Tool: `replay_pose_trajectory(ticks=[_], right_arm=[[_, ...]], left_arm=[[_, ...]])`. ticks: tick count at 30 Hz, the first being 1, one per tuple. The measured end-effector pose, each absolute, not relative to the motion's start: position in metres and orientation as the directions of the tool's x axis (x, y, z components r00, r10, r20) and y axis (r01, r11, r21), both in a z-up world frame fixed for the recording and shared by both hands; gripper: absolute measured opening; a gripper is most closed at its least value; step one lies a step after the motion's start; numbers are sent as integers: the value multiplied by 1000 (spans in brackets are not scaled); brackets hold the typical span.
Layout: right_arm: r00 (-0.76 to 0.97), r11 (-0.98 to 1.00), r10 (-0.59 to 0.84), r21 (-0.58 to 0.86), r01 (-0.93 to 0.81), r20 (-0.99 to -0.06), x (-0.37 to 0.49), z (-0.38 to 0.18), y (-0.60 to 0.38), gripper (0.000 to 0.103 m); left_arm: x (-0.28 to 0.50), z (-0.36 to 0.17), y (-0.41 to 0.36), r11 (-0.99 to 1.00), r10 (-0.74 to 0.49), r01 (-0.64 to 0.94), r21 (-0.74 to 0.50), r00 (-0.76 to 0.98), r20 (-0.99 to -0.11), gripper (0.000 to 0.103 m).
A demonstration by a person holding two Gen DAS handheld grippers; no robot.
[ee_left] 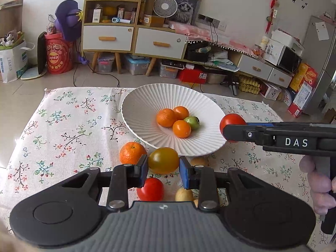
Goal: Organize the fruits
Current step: 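Carry both tomatoes up over the white bowl, then lower both tomatoes into the white bowl and open both grippers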
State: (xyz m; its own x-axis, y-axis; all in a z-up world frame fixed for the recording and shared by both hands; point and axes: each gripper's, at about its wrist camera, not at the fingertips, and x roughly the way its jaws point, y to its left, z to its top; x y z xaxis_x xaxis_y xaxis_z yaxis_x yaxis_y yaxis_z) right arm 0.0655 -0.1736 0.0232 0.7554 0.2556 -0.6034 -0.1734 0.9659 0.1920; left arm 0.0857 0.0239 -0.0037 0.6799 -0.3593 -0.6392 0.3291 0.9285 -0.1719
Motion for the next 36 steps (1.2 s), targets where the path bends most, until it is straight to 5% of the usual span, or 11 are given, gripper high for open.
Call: replay_pose_trajectory(ticks=[18,36], right_arm=[[718,957,186,-43,-288,-671,105,-6,-177,37],[710,921,252,-62,-384,-658,119,-17,-173,38]], left_arm=[[144,-23,-22,886,-349,464,-22,634,-690,22],[163,-38,-24,859,-371,513,12,637,-676,23]])
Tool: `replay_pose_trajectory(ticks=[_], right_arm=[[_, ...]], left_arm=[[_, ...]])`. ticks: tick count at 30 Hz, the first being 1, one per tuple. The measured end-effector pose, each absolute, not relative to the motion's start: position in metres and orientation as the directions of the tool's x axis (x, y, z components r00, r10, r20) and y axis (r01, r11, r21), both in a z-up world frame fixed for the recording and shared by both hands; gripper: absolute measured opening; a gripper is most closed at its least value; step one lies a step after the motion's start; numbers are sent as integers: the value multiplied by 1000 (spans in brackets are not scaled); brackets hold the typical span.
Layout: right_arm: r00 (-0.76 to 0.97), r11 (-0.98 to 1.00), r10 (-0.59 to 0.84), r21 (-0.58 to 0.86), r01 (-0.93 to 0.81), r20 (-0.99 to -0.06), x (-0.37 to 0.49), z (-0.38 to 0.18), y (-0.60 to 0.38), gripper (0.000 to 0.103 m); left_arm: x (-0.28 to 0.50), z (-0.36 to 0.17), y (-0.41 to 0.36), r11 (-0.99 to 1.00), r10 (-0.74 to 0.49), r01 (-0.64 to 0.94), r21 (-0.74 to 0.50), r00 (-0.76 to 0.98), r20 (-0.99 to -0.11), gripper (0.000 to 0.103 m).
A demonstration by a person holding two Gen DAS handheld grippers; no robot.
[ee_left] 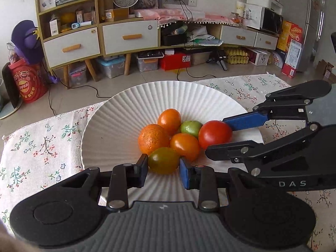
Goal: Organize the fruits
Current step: 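Lower both tomatoes into the white bowl and open both grippers, then move both open grippers back over the loose fruits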
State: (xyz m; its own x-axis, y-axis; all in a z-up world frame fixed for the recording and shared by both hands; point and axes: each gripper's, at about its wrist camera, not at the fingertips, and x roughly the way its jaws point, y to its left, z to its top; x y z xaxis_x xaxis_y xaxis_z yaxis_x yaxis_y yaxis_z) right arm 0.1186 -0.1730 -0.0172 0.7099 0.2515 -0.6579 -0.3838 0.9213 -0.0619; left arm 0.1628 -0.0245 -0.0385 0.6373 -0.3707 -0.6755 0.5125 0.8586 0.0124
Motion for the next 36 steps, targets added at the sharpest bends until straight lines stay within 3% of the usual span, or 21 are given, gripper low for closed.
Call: replay_pose_trajectory(ticks=[6,16,18,22,28,36], right_arm=[[710,921,242,-73,-382,-661,115,-19,-172,39],[739,941,240,-37,-337,-630,102,3,-184,59],[747,947,231,-33,-320,-624,98,8,-186,63],[755,959,224,2,-283,-616,90,17,-188,74],[757,967,229,56,-247,-612,78,28,-186,88],[726,976,202,72,-207,-658,68,30,-176,95]], left_arm=[[161,-39,-23,858,-376,513,13,645,-665,24],[154,-25,-10,891,-342,454,-4,664,-665,48],[150,-21,-6,899,-331,438,-6,670,-664,54],[140,-12,3,912,-309,409,-6,678,-667,80],[120,-4,18,929,-274,371,0,684,-676,90],[101,3,28,945,-228,327,19,698,-678,95]])
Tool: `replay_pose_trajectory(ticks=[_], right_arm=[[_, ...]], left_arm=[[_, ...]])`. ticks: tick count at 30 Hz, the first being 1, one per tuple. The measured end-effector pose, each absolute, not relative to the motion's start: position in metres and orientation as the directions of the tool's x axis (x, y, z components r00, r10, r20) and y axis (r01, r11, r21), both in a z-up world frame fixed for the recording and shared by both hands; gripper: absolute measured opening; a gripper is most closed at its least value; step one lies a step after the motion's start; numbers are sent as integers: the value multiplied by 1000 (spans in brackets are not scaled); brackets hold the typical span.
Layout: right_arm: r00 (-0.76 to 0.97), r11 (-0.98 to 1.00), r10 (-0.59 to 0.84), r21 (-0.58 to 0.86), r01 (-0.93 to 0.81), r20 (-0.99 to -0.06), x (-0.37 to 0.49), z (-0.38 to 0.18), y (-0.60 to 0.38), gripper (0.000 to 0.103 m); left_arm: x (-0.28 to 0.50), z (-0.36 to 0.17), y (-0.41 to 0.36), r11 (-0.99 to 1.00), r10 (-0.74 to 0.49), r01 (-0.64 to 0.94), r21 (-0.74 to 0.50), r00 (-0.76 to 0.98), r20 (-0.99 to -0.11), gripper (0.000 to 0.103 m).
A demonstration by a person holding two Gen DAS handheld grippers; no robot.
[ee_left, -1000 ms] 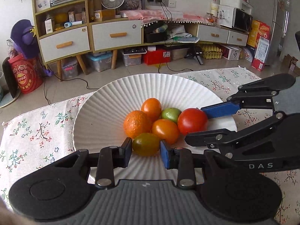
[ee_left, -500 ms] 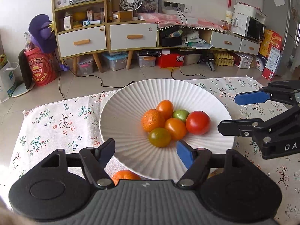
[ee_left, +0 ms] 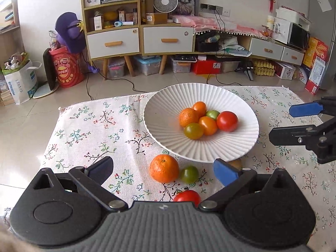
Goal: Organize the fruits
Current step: 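Move both open grippers back over the loose fruits, then grasp a small brown fruit with the left gripper while the right gripper grasps another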
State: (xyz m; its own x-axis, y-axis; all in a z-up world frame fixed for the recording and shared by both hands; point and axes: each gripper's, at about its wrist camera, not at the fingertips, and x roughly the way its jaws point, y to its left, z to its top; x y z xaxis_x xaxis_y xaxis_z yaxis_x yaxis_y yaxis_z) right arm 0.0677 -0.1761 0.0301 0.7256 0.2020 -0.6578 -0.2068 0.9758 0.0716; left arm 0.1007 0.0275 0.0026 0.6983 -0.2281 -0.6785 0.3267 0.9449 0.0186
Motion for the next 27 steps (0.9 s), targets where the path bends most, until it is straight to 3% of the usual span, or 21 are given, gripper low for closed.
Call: replay_pose_trajectory(ticks=[20,27], right_arm=[[661,945,299,115,-307,-688,21,0,-159,97],[573,913,351,136,-385,-741,10,-18,-146,71]], left_arm=[[60,-42,50,941,-252,339,-19,657,-710,95],[50,-51,48,926,-269,378,-9,641,-718,95]])
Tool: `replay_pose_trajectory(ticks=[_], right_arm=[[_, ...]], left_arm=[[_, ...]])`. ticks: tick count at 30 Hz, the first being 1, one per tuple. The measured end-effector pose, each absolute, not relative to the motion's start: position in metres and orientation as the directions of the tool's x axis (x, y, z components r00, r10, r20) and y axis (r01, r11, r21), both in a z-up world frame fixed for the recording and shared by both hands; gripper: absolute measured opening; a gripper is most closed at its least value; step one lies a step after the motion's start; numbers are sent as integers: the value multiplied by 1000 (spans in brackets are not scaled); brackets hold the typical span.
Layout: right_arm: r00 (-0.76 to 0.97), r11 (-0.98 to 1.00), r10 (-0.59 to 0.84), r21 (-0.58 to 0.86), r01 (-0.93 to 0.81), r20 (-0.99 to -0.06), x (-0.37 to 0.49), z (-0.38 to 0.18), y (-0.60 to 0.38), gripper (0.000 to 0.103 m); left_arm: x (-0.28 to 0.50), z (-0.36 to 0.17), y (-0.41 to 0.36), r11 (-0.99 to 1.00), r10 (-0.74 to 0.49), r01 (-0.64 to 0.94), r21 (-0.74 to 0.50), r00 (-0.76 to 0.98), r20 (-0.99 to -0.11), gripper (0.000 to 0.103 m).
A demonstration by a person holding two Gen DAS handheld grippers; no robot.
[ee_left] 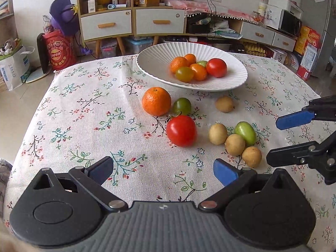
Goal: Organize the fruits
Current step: 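Grasp a small brown fruit with the left gripper while the right gripper grasps another, then carry both brown fruits into the white bowl and open both grippers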
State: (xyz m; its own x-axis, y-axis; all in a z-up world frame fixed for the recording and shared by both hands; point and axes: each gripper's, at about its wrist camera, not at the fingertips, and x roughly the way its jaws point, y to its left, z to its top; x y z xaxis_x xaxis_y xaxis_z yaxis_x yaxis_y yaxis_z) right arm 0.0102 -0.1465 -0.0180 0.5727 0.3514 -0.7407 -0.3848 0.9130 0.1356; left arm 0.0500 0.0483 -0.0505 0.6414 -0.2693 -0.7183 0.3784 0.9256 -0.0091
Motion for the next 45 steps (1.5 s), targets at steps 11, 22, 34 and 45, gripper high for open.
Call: replay_pose_trajectory(ticks=[11,22,34,45], right_arm=[[513,904,359,156,-397,-780,17,-32,-134,43],[529,910,362,167,-380,-768,21,-29,-139,22],[581,931,334,166,-324,-742,19,-18,-169,22],[587,936,328,171,-308,-740,21,-18,-177,22]], left_arm=[[46,-56,48,917,-276,398,-5,626,-730,94],[44,-52,36,899,-319,436,-36,597,-736,77],[44,-51,-4,836,-442,538,-111,538,-718,35],[55,-53,-23,845,-419,530,-79,562,-713,15]])
